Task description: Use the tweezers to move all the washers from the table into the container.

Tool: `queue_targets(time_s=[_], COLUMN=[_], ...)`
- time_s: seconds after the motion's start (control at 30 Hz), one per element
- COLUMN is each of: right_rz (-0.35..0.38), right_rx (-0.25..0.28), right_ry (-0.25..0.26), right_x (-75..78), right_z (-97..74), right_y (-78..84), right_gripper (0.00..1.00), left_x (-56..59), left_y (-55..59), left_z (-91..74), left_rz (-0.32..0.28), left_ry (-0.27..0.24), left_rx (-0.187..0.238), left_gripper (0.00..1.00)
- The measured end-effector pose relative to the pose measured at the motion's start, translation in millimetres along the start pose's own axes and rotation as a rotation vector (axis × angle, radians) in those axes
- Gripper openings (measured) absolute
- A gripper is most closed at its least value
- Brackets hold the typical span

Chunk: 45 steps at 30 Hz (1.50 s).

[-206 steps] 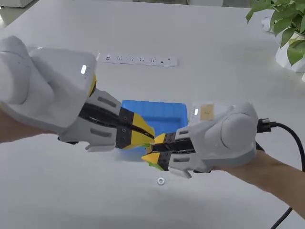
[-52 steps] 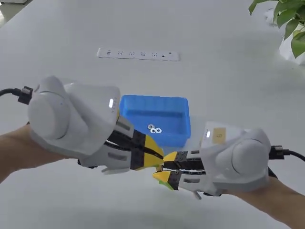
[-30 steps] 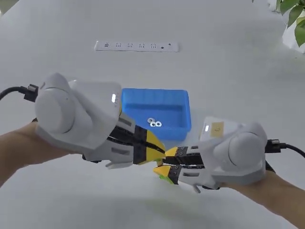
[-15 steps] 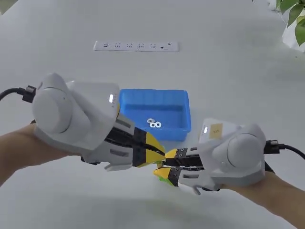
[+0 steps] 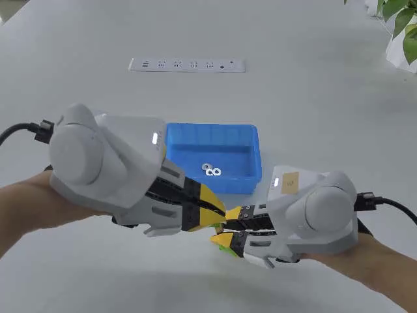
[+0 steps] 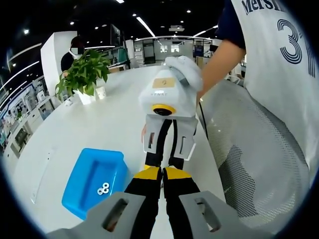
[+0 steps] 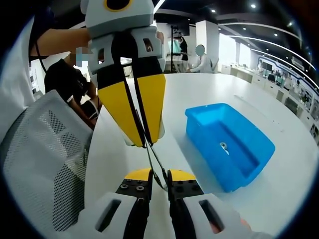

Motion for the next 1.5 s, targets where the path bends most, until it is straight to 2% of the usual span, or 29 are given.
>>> queue_targets(time_s=[0.3, 0.43, 0.57, 0.93, 1.2, 1.5], right_rz=[0.008, 0.003, 0.003, -0.031, -0.089, -0.145], right_rx=[-0.001, -0.008, 0.011, 0.023, 0.036, 0.063], right_ry=[0.004, -0.002, 0.001, 0.016, 0.038, 0.058], right_x=[-0.1, -1.4, -2.4, 1.9, 16.7, 41.5], right_z=[0.4, 0.8, -1.0, -6.8, -14.1, -13.3], right_y=[-0.2, -1.1, -9.3, -25.2, -48.1, -75.4], right_gripper=[0.12, 0.12, 0.12, 0.12, 0.12, 0.12], left_x=[-0.3, -0.8, -1.1, -6.8, -20.0, -45.5], left_y=[2.6, 3.3, -2.6, -13.4, -28.2, -41.5], left_z=[1.6, -0.2, -5.7, -18.8, -32.8, -48.0], left_rz=[-0.002, 0.000, -0.014, 0.031, 0.085, 0.142], left_ry=[0.007, 0.012, 0.014, -0.009, -0.024, -0.066], left_rx=[-0.009, -0.026, -0.002, -0.015, -0.015, -0.027], left_gripper=[0.05, 0.05, 0.05, 0.05, 0.05, 0.05])
Point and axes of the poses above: the centre of the closed fingertips' face, and the gripper's own axes: z roughly forward along the fingers, x roughly to its right, y roughly out of its underside, the point moved 1 cm from there along -z, roughly backward along the fingers, and after that the axes turned 4 degrees about x, right-handed, at the moved point
